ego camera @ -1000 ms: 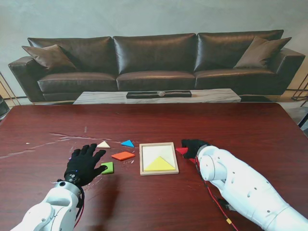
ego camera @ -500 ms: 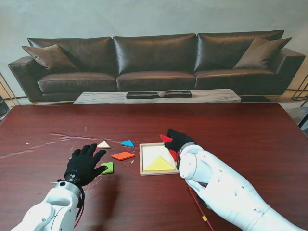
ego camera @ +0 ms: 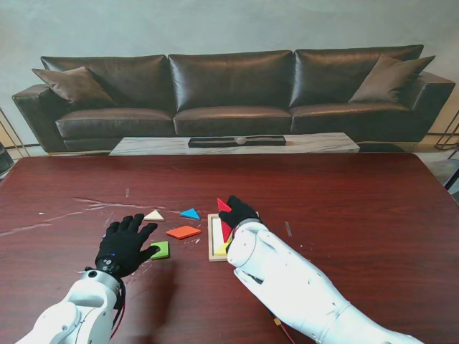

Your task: Assemble the tangram pieces into a square

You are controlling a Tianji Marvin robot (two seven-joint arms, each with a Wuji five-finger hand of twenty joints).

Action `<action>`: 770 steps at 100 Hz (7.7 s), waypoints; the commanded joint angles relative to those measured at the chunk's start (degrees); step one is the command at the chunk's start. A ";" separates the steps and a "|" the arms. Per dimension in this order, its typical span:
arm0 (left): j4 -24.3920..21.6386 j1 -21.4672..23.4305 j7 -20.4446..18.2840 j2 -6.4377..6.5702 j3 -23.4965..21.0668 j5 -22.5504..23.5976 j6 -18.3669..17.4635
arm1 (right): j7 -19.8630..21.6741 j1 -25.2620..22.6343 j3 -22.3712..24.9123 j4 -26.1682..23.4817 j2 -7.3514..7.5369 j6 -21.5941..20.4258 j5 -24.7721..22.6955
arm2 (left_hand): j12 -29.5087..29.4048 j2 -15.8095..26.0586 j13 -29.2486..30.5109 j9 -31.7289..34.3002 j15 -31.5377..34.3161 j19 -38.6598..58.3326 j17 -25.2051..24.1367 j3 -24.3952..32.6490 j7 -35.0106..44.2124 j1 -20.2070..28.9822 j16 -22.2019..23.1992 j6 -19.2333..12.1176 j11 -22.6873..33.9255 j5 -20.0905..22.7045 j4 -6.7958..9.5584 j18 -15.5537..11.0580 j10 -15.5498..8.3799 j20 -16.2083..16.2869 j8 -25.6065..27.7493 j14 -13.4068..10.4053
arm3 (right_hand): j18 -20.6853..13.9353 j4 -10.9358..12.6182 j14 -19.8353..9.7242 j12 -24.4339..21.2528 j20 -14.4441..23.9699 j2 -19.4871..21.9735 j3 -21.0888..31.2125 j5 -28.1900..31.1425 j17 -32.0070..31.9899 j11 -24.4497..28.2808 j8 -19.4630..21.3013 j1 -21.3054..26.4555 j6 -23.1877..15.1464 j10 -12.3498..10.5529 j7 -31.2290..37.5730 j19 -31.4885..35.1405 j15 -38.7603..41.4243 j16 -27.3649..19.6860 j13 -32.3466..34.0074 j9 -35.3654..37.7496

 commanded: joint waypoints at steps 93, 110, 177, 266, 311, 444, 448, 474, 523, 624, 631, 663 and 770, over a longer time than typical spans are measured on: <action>0.20 0.10 0.15 -0.04 0.07 -0.43 -0.47 | -1.74 1.47 -4.14 3.10 -4.25 7.92 -3.44 | 0.05 2.09 0.52 -1.03 -0.44 -0.45 -0.12 -0.41 0.10 0.58 0.16 -0.54 0.56 0.05 2.44 0.52 0.17 -0.12 0.26 -0.77 | -1.30 3.61 4.50 -12.72 4.46 4.89 -0.48 -0.61 -8.76 -7.17 -0.19 2.28 0.30 2.88 0.36 2.70 -6.17 -7.03 -3.52 -0.50; 0.14 0.22 0.28 -0.07 -0.03 -0.44 -0.44 | -3.81 1.23 -3.26 3.85 -5.29 8.85 -2.72 | 0.04 2.07 0.53 -1.01 -0.47 -0.50 -0.09 -0.38 0.11 0.64 0.15 -0.52 0.56 0.10 2.45 0.51 0.20 -0.10 0.26 -0.73 | -0.45 3.16 2.85 -13.65 7.34 5.25 0.94 0.99 -2.20 -6.26 -0.76 2.97 2.87 3.39 0.45 8.97 0.09 -5.78 3.50 4.01; 0.24 -0.07 0.11 -0.04 0.25 -0.42 -0.45 | -5.39 -1.11 3.04 3.11 -6.64 12.20 7.05 | 0.02 2.18 0.48 -1.04 -0.53 -0.69 -0.16 -0.43 0.07 0.41 0.14 -0.56 0.50 0.06 2.44 0.88 0.22 -0.03 0.26 -0.82 | 3.41 5.64 5.72 -19.52 9.07 9.53 -7.42 -0.28 5.32 -11.17 -3.92 -1.47 10.90 8.18 -7.58 13.70 -0.38 -7.96 10.13 3.11; 0.31 -0.28 -0.08 -0.02 0.45 -0.53 -0.35 | 4.46 -0.90 0.24 -3.58 -0.70 12.93 0.11 | -0.02 2.24 0.43 -1.07 -0.69 -0.76 -0.11 -0.42 -0.04 0.23 0.12 -0.62 0.36 -0.04 2.44 1.60 0.18 0.38 0.26 -0.83 | -4.14 13.60 9.34 -36.69 17.48 18.88 -38.03 -0.62 -4.10 -33.42 -4.08 3.03 12.07 16.52 -41.58 15.99 -13.34 -11.27 -13.63 -18.59; 0.38 -0.05 0.73 -0.02 -0.32 -2.27 -4.19 | 4.55 -2.39 0.97 -6.80 1.62 9.95 -4.08 | -0.08 2.36 -0.78 -0.63 -1.24 -1.91 -1.08 -0.80 -0.11 -1.13 -0.16 -0.94 0.25 -0.07 2.24 0.43 -1.67 0.10 0.25 -1.28 | -3.95 13.62 11.32 -37.66 8.97 18.99 -37.96 2.76 -20.62 -36.88 -3.59 1.88 8.96 12.68 -43.90 -1.81 -34.22 -20.57 -23.83 -14.59; 1.77 -1.26 -5.64 1.15 -6.21 -12.66 -28.48 | 8.43 -2.59 -0.78 -10.18 4.83 1.27 -7.36 | -0.41 2.58 -3.25 0.90 -3.35 -9.35 -2.56 -0.95 -0.57 -6.56 -1.91 -2.55 -1.86 0.22 1.67 0.60 -3.57 0.05 0.75 -4.09 | 1.14 13.21 14.97 -35.68 3.91 21.53 -38.52 3.20 -1.27 -32.00 -4.26 5.21 11.08 14.26 -41.61 2.49 -35.19 -27.38 -2.66 -8.75; 1.86 -1.19 -5.40 1.13 -6.14 -12.54 -28.39 | 9.23 -2.49 -1.01 -10.29 5.29 0.49 -7.87 | -0.40 2.53 -3.23 0.90 -3.34 -9.36 -2.53 -0.96 -0.55 -6.45 -1.90 -2.53 -1.84 0.27 1.66 0.58 -3.62 0.09 0.76 -4.06 | 0.75 13.21 14.52 -35.48 3.96 21.66 -38.53 3.57 -0.24 -31.46 -4.22 5.05 11.02 13.99 -41.37 3.22 -34.52 -27.35 -1.44 -7.60; 2.06 -0.86 -4.73 1.04 -5.88 -12.12 -27.58 | 12.31 -1.71 -2.30 -9.64 6.73 -3.23 -9.32 | -0.31 2.61 -3.15 0.84 -3.28 -9.45 -2.42 -0.96 -0.46 -5.98 -1.84 -2.50 -1.77 0.37 1.65 0.49 -3.45 0.28 0.79 -4.15 | 0.17 13.13 13.90 -35.15 3.43 22.64 -38.60 3.49 2.90 -30.70 -4.28 3.99 10.50 13.00 -40.87 4.98 -33.19 -27.68 1.23 -5.73; 1.79 -0.25 -4.31 0.98 -6.35 -11.59 -27.30 | 8.46 -0.31 -3.79 -3.66 3.72 -6.02 -5.86 | -0.25 2.59 -3.07 0.81 -3.23 -9.51 -2.31 -1.01 -0.30 -5.59 -1.78 -2.53 -1.70 0.55 1.63 0.53 -3.44 0.48 0.82 -4.21 | 0.64 13.10 14.81 -35.16 2.12 23.01 -38.60 3.61 2.70 -30.91 -4.38 3.76 10.20 12.92 -39.85 4.86 -33.78 -28.55 0.56 -5.74; 1.76 -2.80 -7.31 1.57 -4.66 -11.16 -29.36 | 0.20 0.77 -2.47 2.86 1.09 -12.34 -5.48 | -0.16 2.48 -2.92 1.30 -3.20 -9.61 -2.34 -0.99 -0.02 -5.34 -1.77 -2.67 -1.56 0.91 1.63 0.53 -3.58 0.56 0.86 -4.16 | 0.07 13.21 12.21 -35.20 2.52 23.83 -38.63 3.41 -8.44 -31.22 -4.65 2.10 7.30 10.30 -39.22 1.96 -37.56 -28.97 -8.70 -6.69; 1.72 -2.88 -7.43 1.59 -4.51 -11.10 -29.25 | 0.03 0.89 -2.31 3.64 0.90 -12.60 -5.03 | -0.16 2.43 -2.95 1.28 -3.21 -9.61 -2.34 -0.98 -0.01 -5.28 -1.78 -2.68 -1.57 0.91 1.63 0.51 -3.51 0.56 0.85 -4.15 | 0.03 13.25 12.07 -35.21 2.84 23.80 -38.58 3.60 -8.64 -31.23 -4.58 2.02 7.06 10.16 -39.19 2.10 -37.27 -28.66 -8.56 -6.41; 1.36 -2.75 -8.04 1.65 -4.22 -10.91 -28.39 | 1.00 2.22 -3.22 7.66 0.45 -13.58 -4.43 | -0.15 2.45 -2.87 1.29 -3.18 -9.59 -2.30 -0.98 0.03 -5.19 -1.75 -2.70 -1.55 0.92 1.62 0.50 -3.58 0.57 0.84 -4.27 | -0.46 13.36 9.45 -35.37 3.18 24.05 -38.46 3.25 -13.29 -32.03 -4.41 1.37 6.08 9.00 -39.71 -0.04 -38.54 -28.16 -13.40 -6.79; -1.26 -2.23 -8.29 1.52 -6.39 -6.18 -24.70 | 8.60 -7.86 9.41 -11.20 11.95 -22.10 -20.80 | -0.06 0.86 -2.69 1.14 -2.93 -9.48 -2.05 -0.84 0.18 -4.93 -1.56 -2.38 -1.35 0.77 1.77 0.54 -3.45 0.48 0.72 -3.63 | -4.82 13.30 5.85 -39.50 -3.85 24.59 -38.59 -0.94 -32.34 -44.56 -5.74 -9.28 3.49 6.62 -52.05 -15.49 -51.90 -32.18 -37.51 -23.75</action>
